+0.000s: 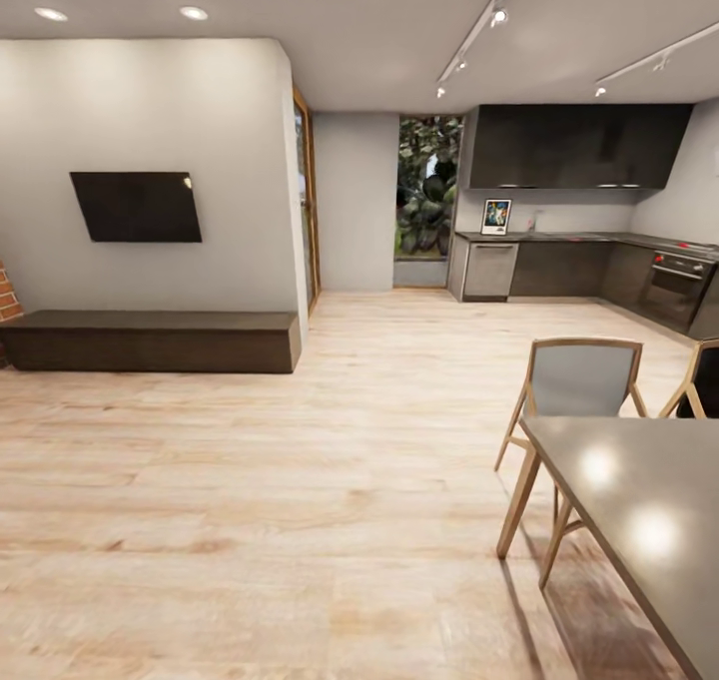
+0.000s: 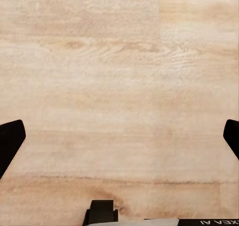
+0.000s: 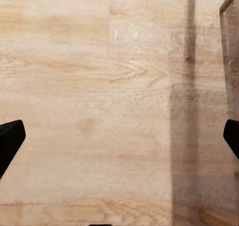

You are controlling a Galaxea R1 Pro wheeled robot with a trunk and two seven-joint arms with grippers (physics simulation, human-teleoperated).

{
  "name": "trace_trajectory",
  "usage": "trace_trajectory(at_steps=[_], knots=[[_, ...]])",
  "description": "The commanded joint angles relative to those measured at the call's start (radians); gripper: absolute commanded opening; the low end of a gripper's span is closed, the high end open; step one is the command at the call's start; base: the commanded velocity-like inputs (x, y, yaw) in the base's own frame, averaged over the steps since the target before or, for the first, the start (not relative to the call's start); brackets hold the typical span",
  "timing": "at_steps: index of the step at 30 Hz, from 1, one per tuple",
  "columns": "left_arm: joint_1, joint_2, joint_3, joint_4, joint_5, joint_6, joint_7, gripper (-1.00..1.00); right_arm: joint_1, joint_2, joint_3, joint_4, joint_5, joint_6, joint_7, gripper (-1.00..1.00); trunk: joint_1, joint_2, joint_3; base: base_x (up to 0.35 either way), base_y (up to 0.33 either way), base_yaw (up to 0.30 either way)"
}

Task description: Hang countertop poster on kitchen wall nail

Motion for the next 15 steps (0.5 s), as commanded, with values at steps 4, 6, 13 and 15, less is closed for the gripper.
trace_trajectory(at_steps=[4, 6, 13, 15], knots=[[0.0, -0.001, 0.002, -0.001, -0.001, -0.001, 0.0, 1.0, -0.001, 0.0, 0.001, 0.001, 0.004, -0.003, 0.0, 1.0, 0.001, 0.0, -0.001, 0.338, 0.0, 0.0], [0.0, -0.001, 0.002, -0.001, -0.001, -0.001, 0.0, 1.0, -0.001, 0.0, 0.002, 0.001, 0.005, -0.004, 0.0, 1.0, 0.001, 0.0, -0.001, 0.338, 0.0, 0.0], [0.0, -0.001, 0.002, -0.001, -0.001, -0.001, 0.0, 1.0, -0.001, 0.0, 0.001, 0.001, 0.005, -0.005, 0.0, 1.0, 0.001, 0.0, -0.001, 0.339, 0.0, 0.0], [0.0, -0.001, 0.002, -0.001, -0.001, -0.001, 0.0, 1.0, -0.001, 0.0, 0.001, 0.001, 0.005, -0.005, 0.0, 1.0, 0.001, 0.0, -0.001, 0.34, 0.0, 0.0]])
